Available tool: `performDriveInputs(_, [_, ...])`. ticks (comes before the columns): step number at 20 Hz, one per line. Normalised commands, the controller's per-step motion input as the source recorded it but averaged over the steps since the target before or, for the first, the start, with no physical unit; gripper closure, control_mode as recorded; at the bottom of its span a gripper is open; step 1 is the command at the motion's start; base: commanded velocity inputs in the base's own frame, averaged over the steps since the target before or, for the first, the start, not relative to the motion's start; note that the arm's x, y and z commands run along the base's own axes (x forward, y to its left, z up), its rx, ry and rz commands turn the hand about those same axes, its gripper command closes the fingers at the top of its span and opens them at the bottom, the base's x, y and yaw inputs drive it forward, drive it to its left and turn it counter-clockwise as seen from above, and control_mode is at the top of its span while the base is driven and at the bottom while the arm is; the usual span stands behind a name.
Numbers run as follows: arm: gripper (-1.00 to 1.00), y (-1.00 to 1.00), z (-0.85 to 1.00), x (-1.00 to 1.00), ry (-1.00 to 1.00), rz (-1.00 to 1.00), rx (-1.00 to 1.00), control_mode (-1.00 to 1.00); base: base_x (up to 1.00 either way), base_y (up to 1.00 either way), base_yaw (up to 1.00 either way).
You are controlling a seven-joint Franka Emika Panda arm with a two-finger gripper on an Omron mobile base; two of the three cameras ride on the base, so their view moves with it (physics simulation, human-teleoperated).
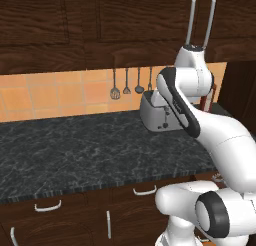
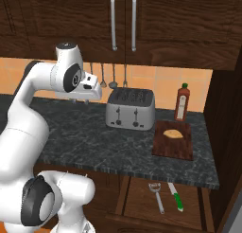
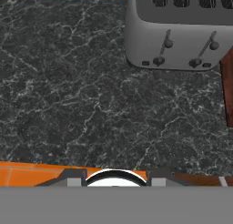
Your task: Place the appropriate cutting tool for cutting the potato skin on the cutting board.
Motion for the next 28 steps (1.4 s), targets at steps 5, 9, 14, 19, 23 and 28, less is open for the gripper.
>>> performDriveInputs(5, [-1.00,-0.37,-0.08,-0.18,0.00,-0.03,0.00,-1.00,0.00,0.00,0.00])
performDriveInputs(9, [-1.00,-0.76,-0.23,-0.37,0.01,-0.07,0.00,-1.00,0.00,0.00,0.00])
performDriveInputs(14, [-1.00,-0.71,-0.34,-0.23,0.03,-0.08,-0.03,-1.00,0.00,0.00,0.00])
performDriveInputs(19, [-1.00,-0.71,-0.22,-0.26,0.00,-0.08,0.00,-1.00,0.00,0.00,0.00])
performDriveInputs(23, [-1.00,-0.63,-0.23,-0.28,0.00,-0.08,-0.01,-1.00,0.00,0.00,0.00])
performDriveInputs(28, [-1.00,-0.90,-0.40,-0.21,0.00,-0.06,0.00,-1.00,0.00,0.00,0.00])
